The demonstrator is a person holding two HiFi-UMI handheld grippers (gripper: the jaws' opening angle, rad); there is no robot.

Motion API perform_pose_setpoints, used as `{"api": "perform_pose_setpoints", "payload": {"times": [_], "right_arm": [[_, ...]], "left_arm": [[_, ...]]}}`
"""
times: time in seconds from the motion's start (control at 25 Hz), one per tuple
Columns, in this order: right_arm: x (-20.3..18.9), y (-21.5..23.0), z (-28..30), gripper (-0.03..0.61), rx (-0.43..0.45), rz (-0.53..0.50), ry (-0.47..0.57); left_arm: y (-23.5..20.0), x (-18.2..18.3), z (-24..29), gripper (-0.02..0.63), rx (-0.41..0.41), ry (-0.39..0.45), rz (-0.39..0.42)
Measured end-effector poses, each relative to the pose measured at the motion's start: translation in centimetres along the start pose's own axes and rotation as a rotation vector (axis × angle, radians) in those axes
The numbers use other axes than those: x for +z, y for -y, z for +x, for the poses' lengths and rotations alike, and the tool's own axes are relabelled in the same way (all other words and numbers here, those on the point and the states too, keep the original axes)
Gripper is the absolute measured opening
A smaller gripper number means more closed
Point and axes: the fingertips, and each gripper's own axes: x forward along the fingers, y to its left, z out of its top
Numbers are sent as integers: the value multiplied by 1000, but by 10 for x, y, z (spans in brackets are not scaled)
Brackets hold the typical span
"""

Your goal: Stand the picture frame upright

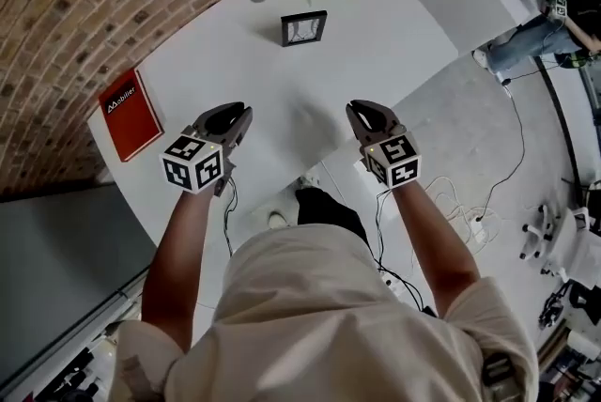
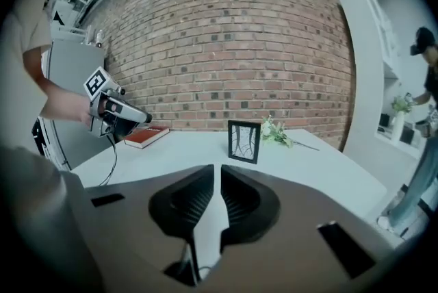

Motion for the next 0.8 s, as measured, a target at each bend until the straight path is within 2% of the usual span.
{"api": "perform_pose_setpoints", "payload": {"times": [0.16, 0.24, 0.36, 0.48, 0.8], "right_arm": [[-3, -43, -42, 34, -21, 73, 27], [-5, -66, -61, 34, -13, 97, 34], [-8, -102, -88, 9, 13, 98, 27], [-10, -137, -105, 5, 49, 104, 17], [-7, -195, -131, 5, 98, 70, 29]], "left_arm": [[25, -21, -56, 62, -12, 6, 7], [43, -32, -79, 38, -33, 0, 5], [74, -49, -109, -2, -85, -17, -5], [97, -69, -133, -5, -126, -42, -4], [121, -87, -172, -6, -148, -29, 5]]}}
